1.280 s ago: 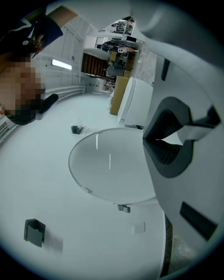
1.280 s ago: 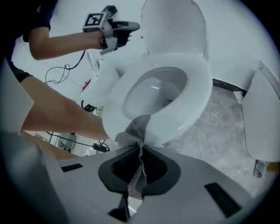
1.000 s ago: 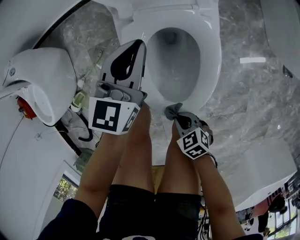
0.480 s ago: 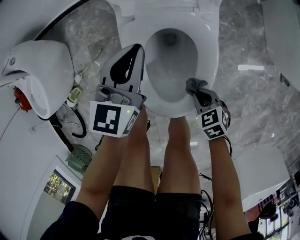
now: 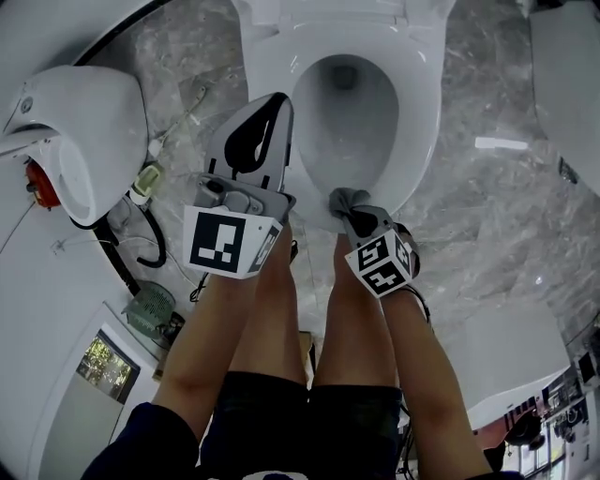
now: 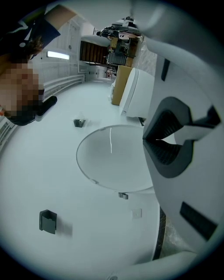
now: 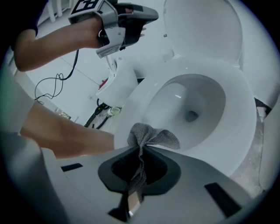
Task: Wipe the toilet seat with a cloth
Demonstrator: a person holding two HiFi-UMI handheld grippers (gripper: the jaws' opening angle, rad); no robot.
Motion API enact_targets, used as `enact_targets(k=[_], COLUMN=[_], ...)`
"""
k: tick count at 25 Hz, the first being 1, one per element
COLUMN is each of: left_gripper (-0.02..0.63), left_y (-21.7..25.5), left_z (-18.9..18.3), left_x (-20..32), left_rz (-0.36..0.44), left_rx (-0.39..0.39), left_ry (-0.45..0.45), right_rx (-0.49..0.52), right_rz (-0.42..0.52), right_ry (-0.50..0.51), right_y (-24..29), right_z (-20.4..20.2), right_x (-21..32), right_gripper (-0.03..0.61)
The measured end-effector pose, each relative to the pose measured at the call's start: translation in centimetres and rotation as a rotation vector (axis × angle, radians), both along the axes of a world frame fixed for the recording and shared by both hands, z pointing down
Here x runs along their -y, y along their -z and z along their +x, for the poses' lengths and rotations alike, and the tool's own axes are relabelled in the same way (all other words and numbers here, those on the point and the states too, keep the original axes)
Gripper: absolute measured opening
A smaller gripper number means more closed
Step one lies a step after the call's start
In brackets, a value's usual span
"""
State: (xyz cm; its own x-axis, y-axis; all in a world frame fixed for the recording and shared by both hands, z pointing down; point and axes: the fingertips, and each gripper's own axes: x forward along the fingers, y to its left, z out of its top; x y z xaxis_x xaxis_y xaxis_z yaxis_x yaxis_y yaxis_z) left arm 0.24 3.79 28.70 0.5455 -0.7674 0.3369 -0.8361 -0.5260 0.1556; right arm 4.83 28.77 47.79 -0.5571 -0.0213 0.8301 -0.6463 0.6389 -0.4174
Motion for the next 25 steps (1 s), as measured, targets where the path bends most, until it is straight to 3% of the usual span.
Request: enact_targets(k=[3,5,9,12,16,21,23,25], left_gripper=[0.020,0.020,0.020,0.020,0.020,0.020,0.020,0.020], left_y=[0.1,-0.2,-0.7,-0.9,-0.6,-0.4,-0.6,-0.7], left_z=[-0.1,-0.1,-0.7,-0.9,-1.5,-2.3,-2.5,-2.7], left_x=[-0.2,-0.5,-0.9,-1.1,-1.1,-0.7,-0.8,-1.0], left_rz=[0.004,0.002,-0.006,-0.010,-0.005,0.007,0.007,0.010], left_rx=[-0.009,-0.011,-0.011,-0.010,0.002,0.008,0.012,0.018], left_ry=[0.009,0.009,0.021,0.020,0.027,0.049,0.054,0.058], right_rx=[0.004,-0.028,-0.102,-0.119,-0.055,0.082,0.086,0.061], right_rz=[0.038,0.106,0.255,0.322,0.258,0.117,0.120,0.150], right_ry=[0.121,0.153,0.067,0.043,-0.023,0.160,0.228,0.230], right_y=[0.0,-0.4,-0.6,0.0,0.3,0.6,0.6,0.3], right_z=[0.6,3.2,9.3,11.0,9.5,2.3,1.6,3.0], right_x=[-0.4,1.7,9.4,11.8,8.0,-1.3,-2.4,-0.9], right_gripper=[0.035,0.035,0.037,0.037,0.037,0.037,0.036,0.037])
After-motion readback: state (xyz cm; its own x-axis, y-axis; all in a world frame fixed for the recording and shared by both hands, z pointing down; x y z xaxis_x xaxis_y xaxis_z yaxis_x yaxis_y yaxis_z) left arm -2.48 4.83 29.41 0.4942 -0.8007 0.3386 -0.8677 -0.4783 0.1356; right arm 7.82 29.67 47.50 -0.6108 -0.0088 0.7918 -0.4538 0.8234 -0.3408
